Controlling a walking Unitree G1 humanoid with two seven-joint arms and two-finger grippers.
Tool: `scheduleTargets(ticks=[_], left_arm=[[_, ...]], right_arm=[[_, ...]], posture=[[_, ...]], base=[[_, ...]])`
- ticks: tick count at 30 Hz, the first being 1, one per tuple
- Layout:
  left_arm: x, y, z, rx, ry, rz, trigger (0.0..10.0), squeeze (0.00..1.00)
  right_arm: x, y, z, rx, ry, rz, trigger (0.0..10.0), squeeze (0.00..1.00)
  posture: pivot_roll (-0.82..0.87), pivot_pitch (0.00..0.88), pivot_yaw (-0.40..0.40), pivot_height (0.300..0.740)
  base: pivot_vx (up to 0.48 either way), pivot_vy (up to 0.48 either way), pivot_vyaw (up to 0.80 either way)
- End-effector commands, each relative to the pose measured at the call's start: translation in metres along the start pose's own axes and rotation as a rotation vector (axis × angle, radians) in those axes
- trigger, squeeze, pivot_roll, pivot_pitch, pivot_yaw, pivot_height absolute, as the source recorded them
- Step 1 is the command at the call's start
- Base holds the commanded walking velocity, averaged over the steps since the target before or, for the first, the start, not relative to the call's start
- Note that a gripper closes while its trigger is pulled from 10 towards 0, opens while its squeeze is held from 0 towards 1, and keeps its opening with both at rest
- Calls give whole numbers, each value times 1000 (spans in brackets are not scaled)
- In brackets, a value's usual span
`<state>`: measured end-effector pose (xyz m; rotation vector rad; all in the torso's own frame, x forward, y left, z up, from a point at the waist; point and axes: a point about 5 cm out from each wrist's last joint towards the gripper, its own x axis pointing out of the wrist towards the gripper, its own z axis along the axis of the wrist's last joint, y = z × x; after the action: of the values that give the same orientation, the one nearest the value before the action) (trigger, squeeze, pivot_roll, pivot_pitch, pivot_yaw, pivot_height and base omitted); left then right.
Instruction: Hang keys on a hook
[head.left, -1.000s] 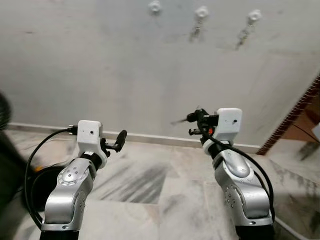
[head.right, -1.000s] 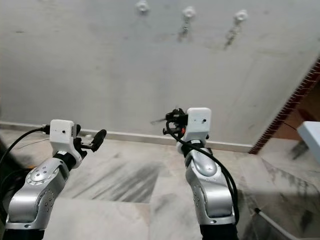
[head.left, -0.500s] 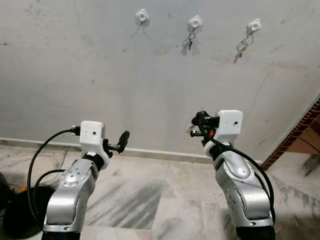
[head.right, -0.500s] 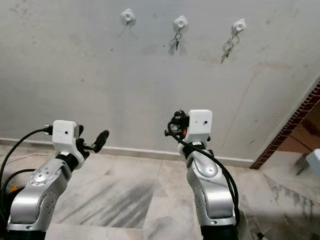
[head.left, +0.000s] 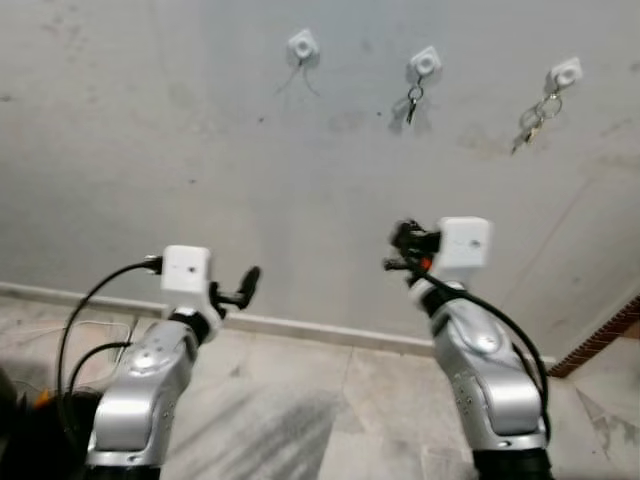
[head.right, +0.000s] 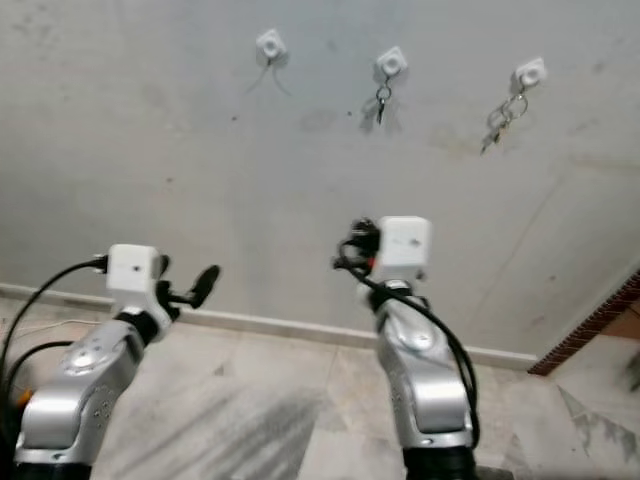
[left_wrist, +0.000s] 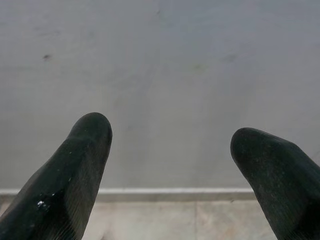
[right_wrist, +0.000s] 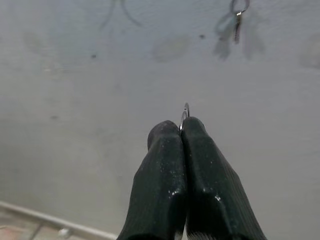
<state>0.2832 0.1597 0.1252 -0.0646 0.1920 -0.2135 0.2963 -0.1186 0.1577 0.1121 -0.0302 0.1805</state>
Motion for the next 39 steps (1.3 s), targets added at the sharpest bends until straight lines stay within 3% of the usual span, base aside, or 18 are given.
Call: scheduleTargets(ticks=[1, 17, 26, 39], left_arm=[[-1, -4, -4, -1, 17, -10, 10000, 0], [2, -2, 0, 29, 3, -13, 10000, 0], [4, -5, 6, 15, -33, -38, 10000, 0], [4, -7, 5, 9, -34, -55, 10000, 0]], right_arm=[[-2, -7, 0, -6, -1, -21, 10000, 0], [1, -6, 1, -7, -7, -18, 10000, 0], [3, -5, 2, -8, -15, -17, 10000, 0], [0, -5, 0, -6, -12, -19, 10000, 0]], posture=[[147, 0, -38, 740], [157, 0, -35, 740], [158, 0, -35, 740], [158, 0, -33, 740]], base=[[0, 435, 0], [48, 427, 0], [0, 0, 0], [424, 0, 0]])
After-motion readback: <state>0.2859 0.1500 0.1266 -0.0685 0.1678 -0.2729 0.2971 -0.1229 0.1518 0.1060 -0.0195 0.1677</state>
